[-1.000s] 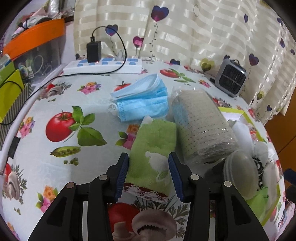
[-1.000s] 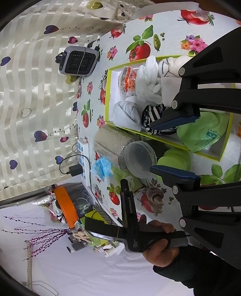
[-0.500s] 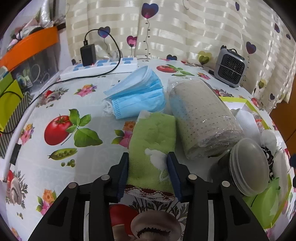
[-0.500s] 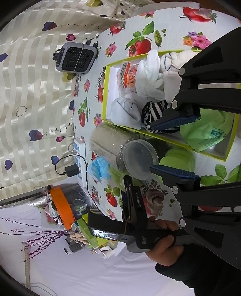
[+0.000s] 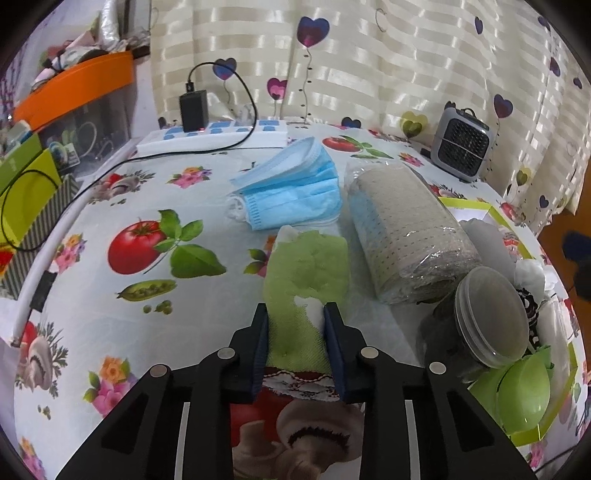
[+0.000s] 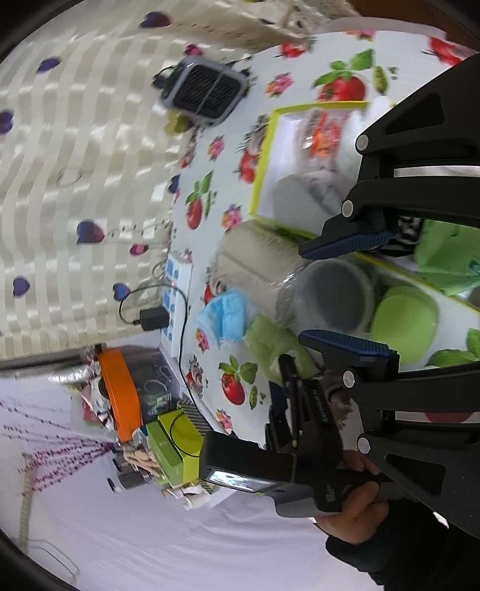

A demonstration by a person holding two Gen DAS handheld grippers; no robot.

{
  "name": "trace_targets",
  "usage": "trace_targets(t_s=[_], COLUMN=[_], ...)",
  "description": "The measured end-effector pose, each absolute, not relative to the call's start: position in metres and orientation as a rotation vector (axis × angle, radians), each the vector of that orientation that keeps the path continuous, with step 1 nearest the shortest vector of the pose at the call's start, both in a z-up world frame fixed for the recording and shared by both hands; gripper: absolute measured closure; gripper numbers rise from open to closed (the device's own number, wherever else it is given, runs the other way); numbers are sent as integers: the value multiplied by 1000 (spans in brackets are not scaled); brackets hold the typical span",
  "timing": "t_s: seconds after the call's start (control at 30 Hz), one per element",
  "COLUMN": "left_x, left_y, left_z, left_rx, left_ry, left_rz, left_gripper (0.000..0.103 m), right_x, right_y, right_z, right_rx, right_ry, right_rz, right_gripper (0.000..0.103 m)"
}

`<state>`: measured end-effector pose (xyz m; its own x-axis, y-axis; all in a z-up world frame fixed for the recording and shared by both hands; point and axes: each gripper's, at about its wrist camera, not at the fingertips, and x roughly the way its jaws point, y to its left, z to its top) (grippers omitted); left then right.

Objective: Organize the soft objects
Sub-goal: 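Grasp the blue face mask with the right tool while the left holds the towel, then carry the green towel and blue mask over the white box with both tools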

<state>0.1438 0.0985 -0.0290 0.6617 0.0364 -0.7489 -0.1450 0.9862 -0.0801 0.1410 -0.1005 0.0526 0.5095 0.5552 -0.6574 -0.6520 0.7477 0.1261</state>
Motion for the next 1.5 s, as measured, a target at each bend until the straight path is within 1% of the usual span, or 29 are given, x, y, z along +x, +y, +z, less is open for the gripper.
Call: trace_targets(t_s=[0.17, 0.33, 0.43, 0.5, 0.7, 0.93, 0.97, 1.0, 1.03, 1.07, 1.13, 1.2, 1.5], left_x=[135, 126, 121, 118, 114, 115, 114, 114, 113, 112, 110, 107, 96], left_y=[109, 125, 137, 144, 163, 171, 172, 172, 172, 172, 173, 173, 162], left_z=[-27, -25, -24, -23, -26, -31, -30, -29, -28, -26, -23, -18, 17], left_rx=[-162, -204, -231, -247, -295, -336, -340, -341, -343, -346, -349, -347, -327], left_ry=[829, 816, 807, 802, 792, 798, 796, 793, 790, 786, 778, 767, 706], left_rz=[111, 119, 128, 134, 145, 131, 129, 130, 130, 131, 132, 138, 126], left_gripper=[76, 77, 77, 77, 77, 77, 77, 77, 77, 77, 77, 77, 77], right_x=[160, 195, 217, 229, 250, 272, 274, 277, 279, 279, 275, 272, 250], right_y=[-75, -34, -10, 5, 48, 74, 76, 78, 78, 78, 77, 73, 40], right_z=[61, 64, 58, 51, 25, 5, 2, -1, -3, -3, 0, 7, 58], right_rx=[-221, -372, -420, -448, -612, -700, -706, -699, -671, -647, -623, -583, -433], right_ry=[699, 666, 688, 719, 753, 805, 819, 853, 882, 890, 883, 870, 762], right_rz=[792, 852, 907, 956, 970, 915, 902, 902, 904, 906, 904, 904, 919], right_gripper=[62, 62, 62, 57, 57, 57, 59, 74, 86, 93, 96, 96, 96])
